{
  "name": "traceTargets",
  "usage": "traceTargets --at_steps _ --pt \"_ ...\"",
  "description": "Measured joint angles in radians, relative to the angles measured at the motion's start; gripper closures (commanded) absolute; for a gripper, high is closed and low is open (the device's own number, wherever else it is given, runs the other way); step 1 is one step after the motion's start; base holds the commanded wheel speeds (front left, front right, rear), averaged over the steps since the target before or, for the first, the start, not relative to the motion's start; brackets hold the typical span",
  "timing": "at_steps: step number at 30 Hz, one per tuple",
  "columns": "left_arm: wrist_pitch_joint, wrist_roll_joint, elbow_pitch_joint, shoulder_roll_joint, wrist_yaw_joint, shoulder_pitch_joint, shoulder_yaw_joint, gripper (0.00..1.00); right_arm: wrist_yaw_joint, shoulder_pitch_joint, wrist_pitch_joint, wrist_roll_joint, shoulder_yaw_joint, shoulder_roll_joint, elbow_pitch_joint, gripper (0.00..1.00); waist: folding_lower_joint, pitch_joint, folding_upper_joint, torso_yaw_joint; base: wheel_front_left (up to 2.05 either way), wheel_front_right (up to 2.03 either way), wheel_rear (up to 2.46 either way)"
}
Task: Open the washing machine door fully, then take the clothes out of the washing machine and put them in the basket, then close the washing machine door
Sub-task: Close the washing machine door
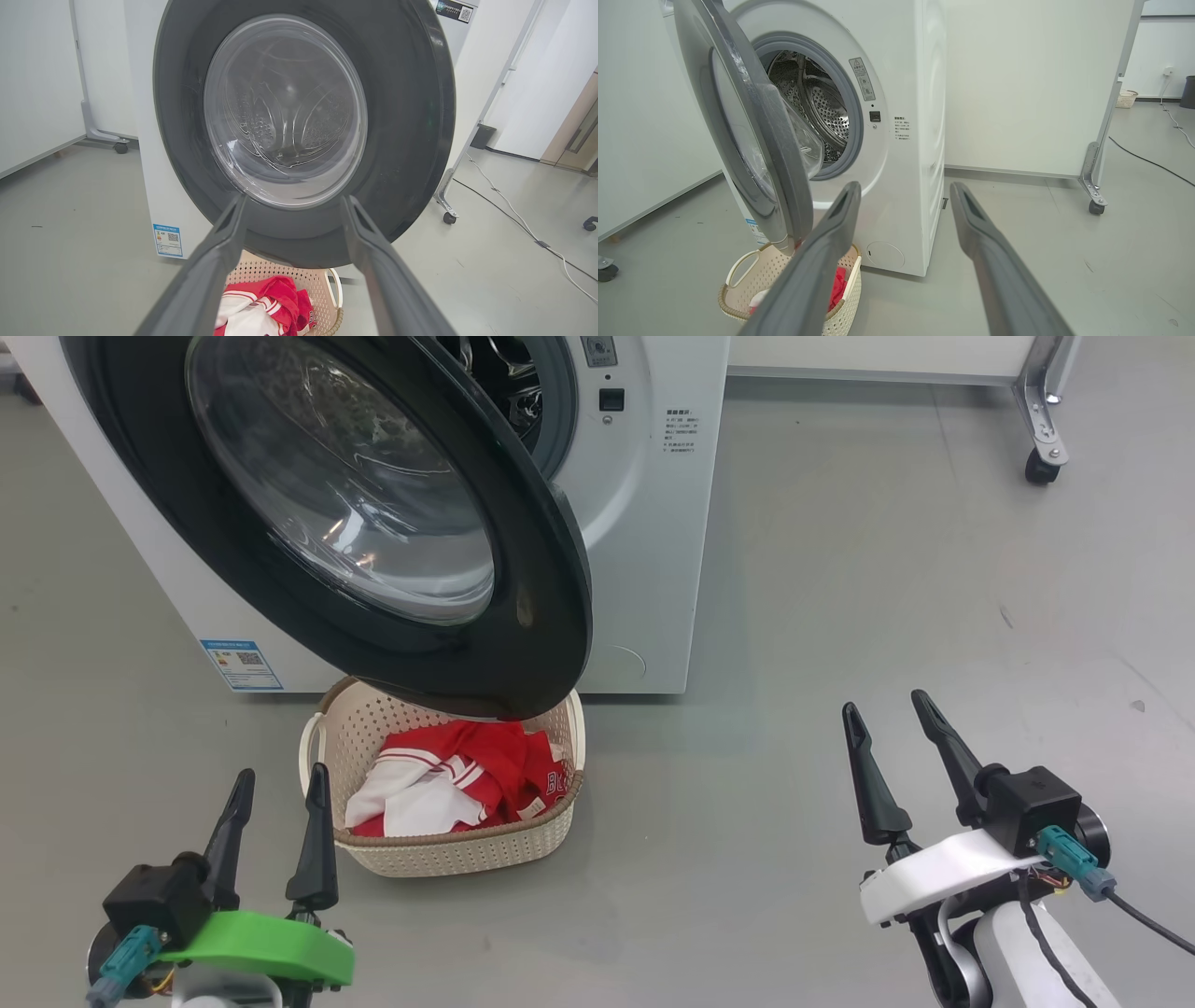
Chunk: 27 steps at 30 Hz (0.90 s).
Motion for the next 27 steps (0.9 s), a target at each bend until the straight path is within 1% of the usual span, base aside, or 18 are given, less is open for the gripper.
traceTargets --at_steps 4,5,6,7,9,13,17,20,23,27 --pt "0.0 0.0 0.005 -0.002 -0.001 0.001 0.002 0.0 0.0 0.0 0.0 0.0 0.004 0.001 0.002 0.0 0.0 -0.003 0.0 0.0 0.0 0.0 0.0" --pt "0.0 0.001 0.006 -0.002 -0.002 0.001 0.003 0.0 0.0 0.0 0.0 -0.002 0.005 0.002 0.002 0.4 0.0 -0.003 0.0 0.001 0.0 0.0 0.0" --pt "0.0 0.003 0.006 -0.003 -0.003 0.001 0.003 0.0 0.001 0.0 0.0 -0.002 0.006 0.002 0.002 0.89 0.0 -0.003 0.0 0.001 0.0 0.0 0.0" --pt "0.0 0.007 0.007 -0.004 -0.007 0.001 0.003 0.0 0.001 0.0 0.0 -0.002 0.007 0.002 0.001 1.0 0.0 -0.003 0.0 0.002 0.0 0.0 0.0" --pt "0.0 0.016 0.006 -0.005 -0.009 0.001 0.001 0.0 0.002 0.0 0.0 -0.002 0.008 0.002 -0.012 1.0 0.0 0.0 0.0 0.003 0.0 0.0 0.0" --pt "0.0 0.028 -0.003 -0.013 -0.01 0.001 -0.005 0.0 0.017 -0.001 0.0 -0.008 0.019 -0.001 -0.042 1.0 0.0 0.017 0.0 0.009 0.0 0.0 0.0" --pt "0.0 0.03 -0.015 -0.024 -0.01 -0.001 -0.018 0.0 0.037 -0.017 0.0 -0.027 0.051 -0.026 -0.07 1.0 0.0 0.042 0.0 0.019 0.0 0.0 0.0" --pt "0.0 0.031 -0.027 -0.03 -0.01 -0.012 -0.025 0.0 0.055 -0.072 -0.003 -0.063 0.108 -0.061 -0.092 1.0 0.0 0.076 0.0 0.034 0.0 0.0 0.0" --pt "0.0 0.037 -0.041 -0.035 -0.012 -0.037 -0.031 0.0 0.063 -0.117 0.001 -0.086 0.166 -0.092 -0.102 1.0 0.0 0.106 0.0 0.048 0.0 0.0 0.0" --pt "0.0 0.037 -0.049 -0.045 -0.018 -0.069 -0.033 0.0 0.064 -0.192 0.017 -0.12 0.232 -0.129 -0.114 1.0 0.0 0.15 0.0 0.072 0.0 0.0 0.0"
